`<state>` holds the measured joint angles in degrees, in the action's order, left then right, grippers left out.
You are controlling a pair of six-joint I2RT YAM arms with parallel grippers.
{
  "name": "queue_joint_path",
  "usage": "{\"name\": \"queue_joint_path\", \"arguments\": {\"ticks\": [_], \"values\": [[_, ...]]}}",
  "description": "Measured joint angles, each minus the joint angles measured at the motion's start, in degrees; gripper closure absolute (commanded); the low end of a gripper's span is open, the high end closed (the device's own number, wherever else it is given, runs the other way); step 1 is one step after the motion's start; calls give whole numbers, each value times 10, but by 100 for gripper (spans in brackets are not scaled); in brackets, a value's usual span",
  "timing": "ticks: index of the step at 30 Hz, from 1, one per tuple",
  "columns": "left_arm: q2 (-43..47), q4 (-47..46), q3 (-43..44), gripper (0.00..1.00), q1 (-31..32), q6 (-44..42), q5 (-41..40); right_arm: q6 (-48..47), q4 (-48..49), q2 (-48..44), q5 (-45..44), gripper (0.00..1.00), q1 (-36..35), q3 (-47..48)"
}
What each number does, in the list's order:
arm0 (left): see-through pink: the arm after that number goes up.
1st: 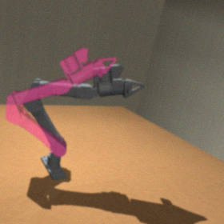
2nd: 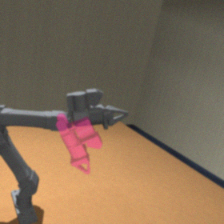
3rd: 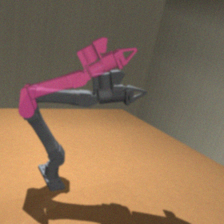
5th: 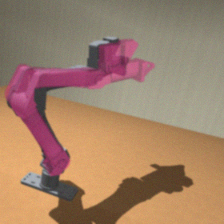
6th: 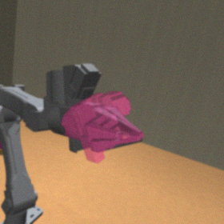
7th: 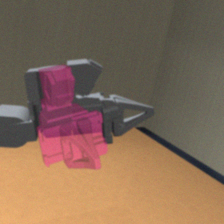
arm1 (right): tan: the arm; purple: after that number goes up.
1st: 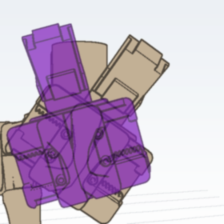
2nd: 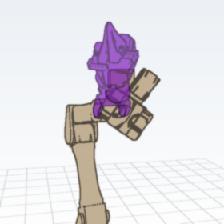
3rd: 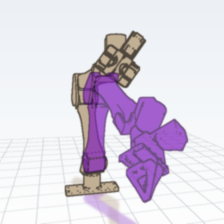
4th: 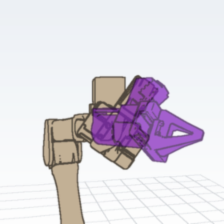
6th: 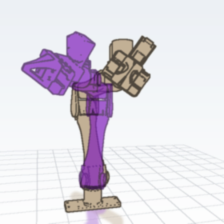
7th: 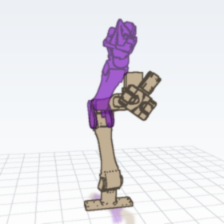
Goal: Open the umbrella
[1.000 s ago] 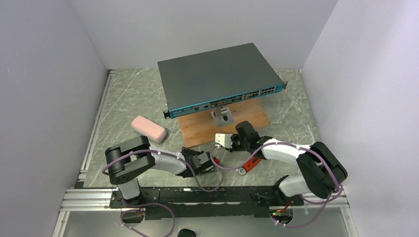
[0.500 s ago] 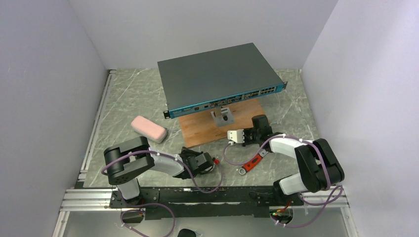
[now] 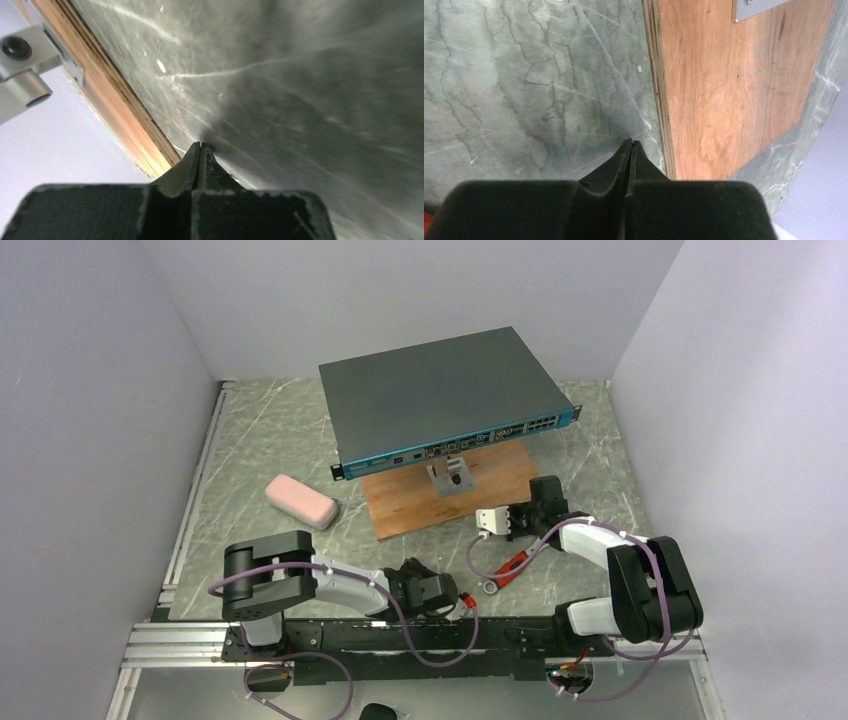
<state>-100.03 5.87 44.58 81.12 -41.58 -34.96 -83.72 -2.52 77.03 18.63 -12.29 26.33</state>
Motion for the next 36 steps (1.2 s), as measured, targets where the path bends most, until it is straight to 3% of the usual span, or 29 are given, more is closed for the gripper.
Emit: {"name": "queue_joint_path", "arguments": {"ticks": [8,16,29,36], "values": [[4,-92,-50,100,-120,-61,-26,-26,8,37,12,100,3,26],[19,-128,-69,100,-152,-148,19,-12,-26,79,10,100,-3,76],[-88,-244,6,100,-339,-268,19,60,9,171,4,100,-33,160],[-132,-230,73,100,-379,-274,20,115,-15,223,3,100,-33,225]]}}
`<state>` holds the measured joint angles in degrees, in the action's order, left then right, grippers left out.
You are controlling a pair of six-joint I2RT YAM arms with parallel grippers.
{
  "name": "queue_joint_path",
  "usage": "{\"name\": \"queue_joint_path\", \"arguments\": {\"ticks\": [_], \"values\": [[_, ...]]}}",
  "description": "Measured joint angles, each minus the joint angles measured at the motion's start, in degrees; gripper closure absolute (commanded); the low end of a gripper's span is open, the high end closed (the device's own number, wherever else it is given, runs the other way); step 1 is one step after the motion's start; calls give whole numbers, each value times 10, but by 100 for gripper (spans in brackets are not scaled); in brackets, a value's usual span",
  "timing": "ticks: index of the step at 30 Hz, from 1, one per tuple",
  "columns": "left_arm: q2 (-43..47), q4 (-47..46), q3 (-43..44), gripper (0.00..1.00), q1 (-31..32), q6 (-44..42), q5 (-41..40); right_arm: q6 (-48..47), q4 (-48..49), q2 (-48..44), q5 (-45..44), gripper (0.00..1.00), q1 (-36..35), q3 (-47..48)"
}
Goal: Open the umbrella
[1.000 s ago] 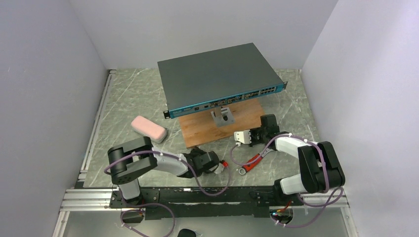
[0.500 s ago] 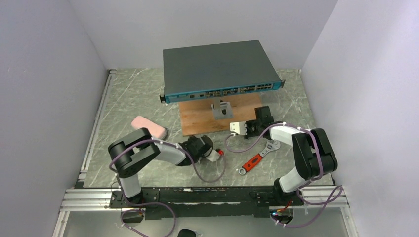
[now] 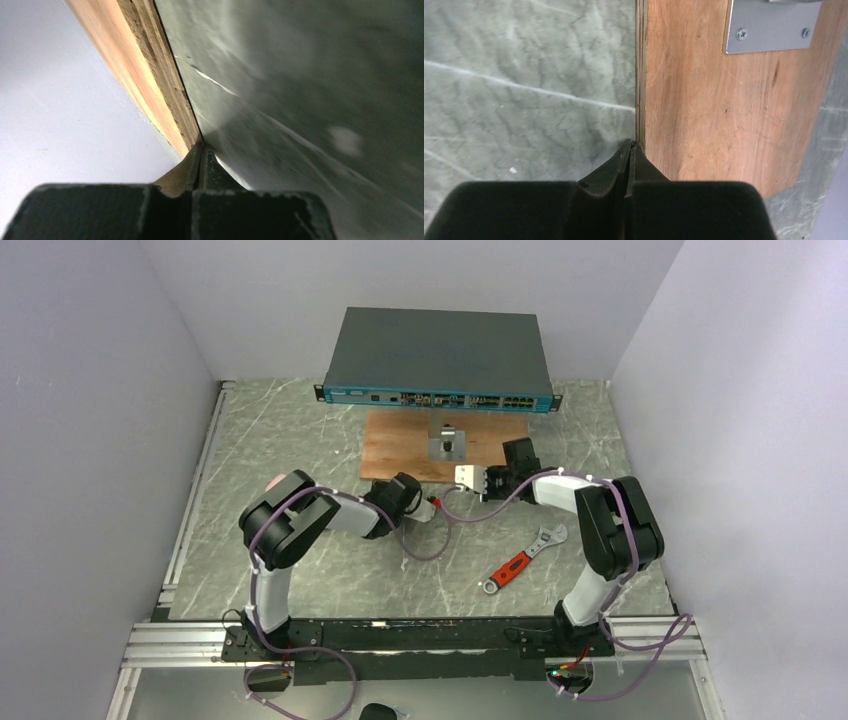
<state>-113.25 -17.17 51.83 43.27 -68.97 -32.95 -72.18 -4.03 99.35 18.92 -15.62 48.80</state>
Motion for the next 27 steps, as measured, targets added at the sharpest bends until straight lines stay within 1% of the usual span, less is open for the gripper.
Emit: {"name": "queue_joint_path", "arguments": {"ticks": [11,20,27], "values": [[-103,36,165,100,-70,-9,3,29,9,84,-10,100,6,105],[-110,59,186,100,-77,-9,5,59,-63,122,-18,100,10,175],[-110,59,186,100,-75,-9,6,86,-129,151,-9,100,16,232]]}}
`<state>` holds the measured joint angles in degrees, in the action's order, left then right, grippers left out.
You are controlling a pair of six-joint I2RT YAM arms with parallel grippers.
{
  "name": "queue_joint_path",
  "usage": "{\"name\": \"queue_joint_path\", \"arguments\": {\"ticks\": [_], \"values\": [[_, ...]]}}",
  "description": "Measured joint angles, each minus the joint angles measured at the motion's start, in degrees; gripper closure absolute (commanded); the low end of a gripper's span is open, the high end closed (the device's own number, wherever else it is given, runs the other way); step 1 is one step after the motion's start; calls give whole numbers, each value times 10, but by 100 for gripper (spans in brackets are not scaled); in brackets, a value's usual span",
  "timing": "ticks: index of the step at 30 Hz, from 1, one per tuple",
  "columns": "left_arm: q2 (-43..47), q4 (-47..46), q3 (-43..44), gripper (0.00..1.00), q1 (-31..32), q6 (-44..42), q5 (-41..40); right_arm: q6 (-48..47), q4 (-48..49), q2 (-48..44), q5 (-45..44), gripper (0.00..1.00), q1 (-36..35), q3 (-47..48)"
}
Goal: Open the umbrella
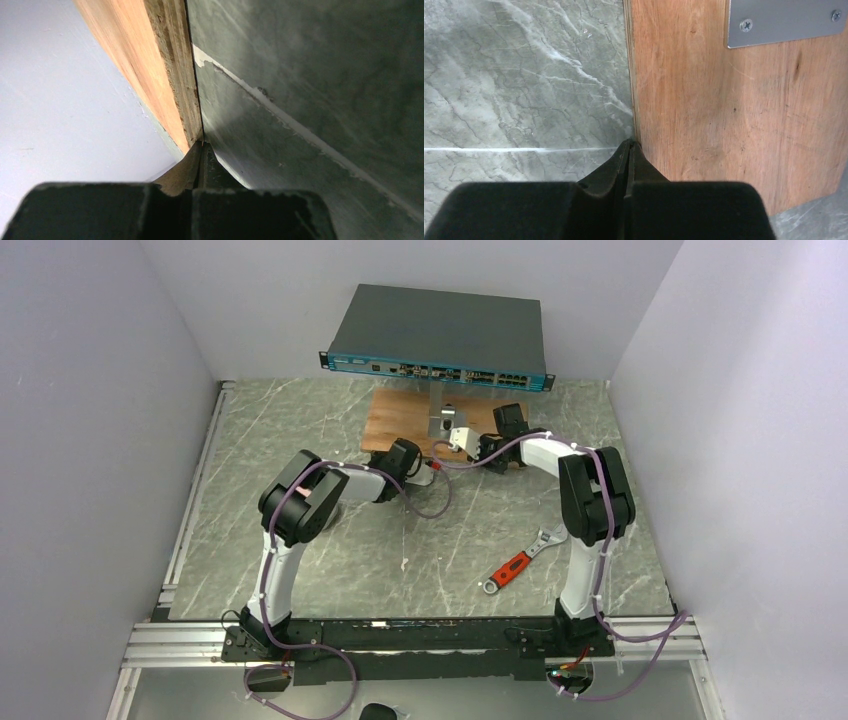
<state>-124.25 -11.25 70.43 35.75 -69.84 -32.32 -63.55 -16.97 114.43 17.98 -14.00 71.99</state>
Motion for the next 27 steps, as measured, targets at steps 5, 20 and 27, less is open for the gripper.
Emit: {"name": "queue_joint_path", "arguments": {"ticks": [5,20,27], "values": [[0,0,0,100,3,2,-1,11,-18,9,1,100,1,16],[0,-3,3,100,17,-10,3,-51,165,-54,-9,100,3,-124],[0,-28,-7,100,24,-16,30,-99,333,-19,-118,100,-1,-163]]}}
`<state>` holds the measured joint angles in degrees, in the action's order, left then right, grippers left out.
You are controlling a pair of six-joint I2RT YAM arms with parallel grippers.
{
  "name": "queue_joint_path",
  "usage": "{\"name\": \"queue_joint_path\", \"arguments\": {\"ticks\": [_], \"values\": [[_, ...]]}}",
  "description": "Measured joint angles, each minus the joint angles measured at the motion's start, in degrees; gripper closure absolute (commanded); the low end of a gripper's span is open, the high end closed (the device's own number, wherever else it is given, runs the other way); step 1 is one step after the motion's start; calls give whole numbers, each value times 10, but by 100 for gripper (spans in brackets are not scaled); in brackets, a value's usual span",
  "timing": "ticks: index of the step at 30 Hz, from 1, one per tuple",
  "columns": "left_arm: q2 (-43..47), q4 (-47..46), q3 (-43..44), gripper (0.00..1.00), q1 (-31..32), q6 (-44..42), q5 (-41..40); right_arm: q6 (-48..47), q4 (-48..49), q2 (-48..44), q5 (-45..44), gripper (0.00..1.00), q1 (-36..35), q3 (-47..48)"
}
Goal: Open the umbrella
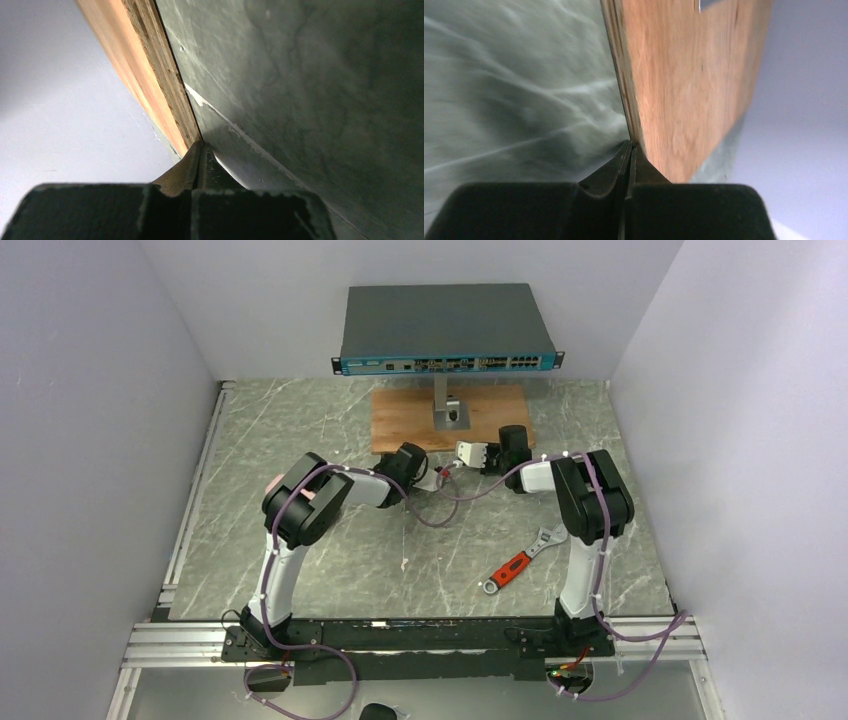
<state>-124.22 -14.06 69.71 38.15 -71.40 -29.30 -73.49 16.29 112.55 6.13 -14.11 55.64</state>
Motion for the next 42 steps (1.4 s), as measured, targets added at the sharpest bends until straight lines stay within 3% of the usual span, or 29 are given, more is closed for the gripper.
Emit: {"name": "queue_joint_path", "arguments": {"ticks": [2,6,11,15,20,21,22,25,28,30,34,39,42], "values": [[0,-7,-1,100,1,-8,6,-14,55,25,-60,100,3,2],[0,-10,-1,100,2,-13,11,-20,72,40,-139,100,15,7],[7,-9,-10,98,6,-14,16,-24,78,38,-161,100,39,1],[91,71,-62,81,19,15,60,-18,47,-10,-127,100,54,-38],[261,221,-75,37,58,92,159,37,-73,-124,-63,98,43,-66],[301,256,-74,30,64,115,187,50,-89,-149,-52,90,38,-66],[333,285,-74,5,65,130,208,67,-109,-180,-39,74,32,-66],[429,374,-78,0,59,184,270,114,-172,-277,-2,38,11,-66],[519,454,-103,0,27,231,324,159,-223,-365,26,10,-14,-74],[570,503,-127,0,-22,261,355,190,-260,-418,42,0,-33,-84],[609,583,-146,0,-215,312,415,274,-337,-478,67,0,-52,-85],[582,605,-147,0,-516,361,491,368,-384,-529,81,0,-52,-93],[516,610,-127,0,-614,382,518,392,-393,-571,93,0,-52,-109]]}}
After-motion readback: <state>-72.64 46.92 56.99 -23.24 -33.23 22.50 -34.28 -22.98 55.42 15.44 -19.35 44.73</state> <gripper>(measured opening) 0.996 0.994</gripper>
